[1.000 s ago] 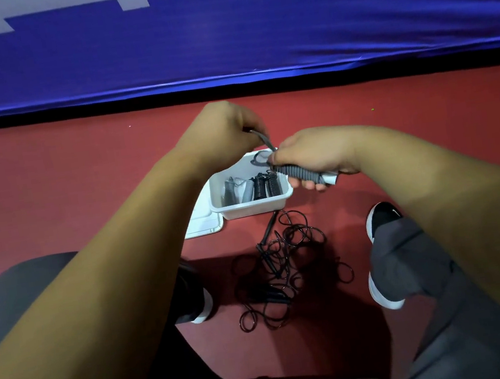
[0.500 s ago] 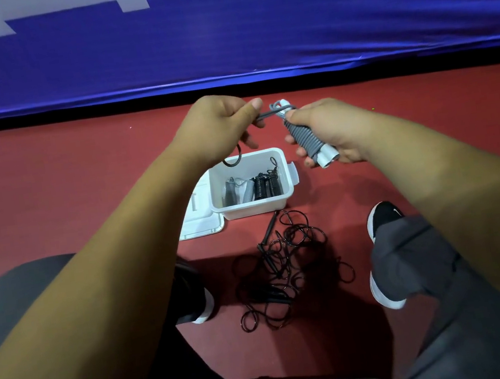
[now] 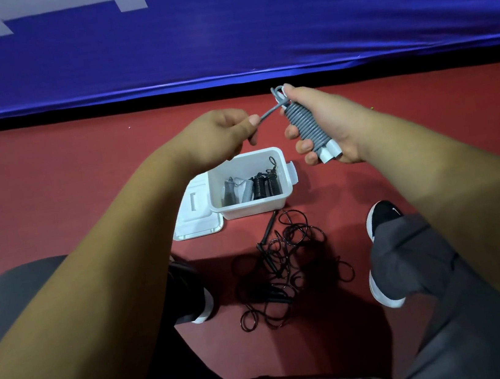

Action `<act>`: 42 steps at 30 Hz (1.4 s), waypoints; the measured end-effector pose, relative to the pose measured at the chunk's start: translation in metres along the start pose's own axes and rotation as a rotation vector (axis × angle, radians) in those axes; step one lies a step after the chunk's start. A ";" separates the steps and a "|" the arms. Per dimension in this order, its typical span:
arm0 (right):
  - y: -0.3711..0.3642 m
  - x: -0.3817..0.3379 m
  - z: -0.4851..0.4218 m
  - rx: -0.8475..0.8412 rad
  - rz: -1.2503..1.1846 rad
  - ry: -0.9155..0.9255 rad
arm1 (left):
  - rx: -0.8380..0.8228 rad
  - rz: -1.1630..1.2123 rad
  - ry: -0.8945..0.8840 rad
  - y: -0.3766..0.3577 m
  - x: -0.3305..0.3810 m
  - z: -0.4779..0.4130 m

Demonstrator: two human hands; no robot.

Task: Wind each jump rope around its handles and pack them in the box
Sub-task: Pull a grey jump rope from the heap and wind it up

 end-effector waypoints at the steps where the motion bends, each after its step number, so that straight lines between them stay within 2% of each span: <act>1: 0.000 0.000 0.001 0.001 -0.001 0.004 | -0.014 -0.005 0.003 0.000 -0.002 0.000; 5: -0.002 -0.004 0.003 -0.003 0.003 0.020 | -0.022 -0.033 0.025 0.000 -0.007 -0.002; 12: -0.011 -0.007 0.008 -0.033 0.071 0.046 | -0.060 -0.214 0.061 -0.004 -0.014 -0.002; 19: -0.021 -0.013 0.019 -0.147 0.082 0.058 | -0.072 -0.195 0.052 -0.004 -0.019 -0.005; 23: -0.037 -0.009 0.029 -0.298 0.140 0.028 | -0.089 -0.204 0.062 -0.007 -0.018 -0.005; 28: -0.050 0.003 0.039 -0.479 0.233 -0.058 | -0.022 -0.254 -0.038 -0.005 0.000 -0.003; 35: -0.062 0.027 0.047 -0.666 0.380 -0.227 | -0.098 -0.248 -0.101 -0.010 0.013 -0.003; 37: -0.064 0.035 0.046 -0.646 0.451 -0.276 | -0.099 -0.251 -0.124 -0.011 0.019 -0.002; 42: -0.051 0.044 0.023 -0.386 0.607 -0.227 | -0.026 -0.279 -0.186 -0.009 0.029 -0.001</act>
Point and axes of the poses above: each hand's wrist, its own z-axis away from the middle knuckle, its own y-axis out of the back of the hand, x = y × z, the point moved 7 cm from there along -z, towards the middle knuckle, and after that the axes turned 11 degrees about z, right-handed, at the moved point
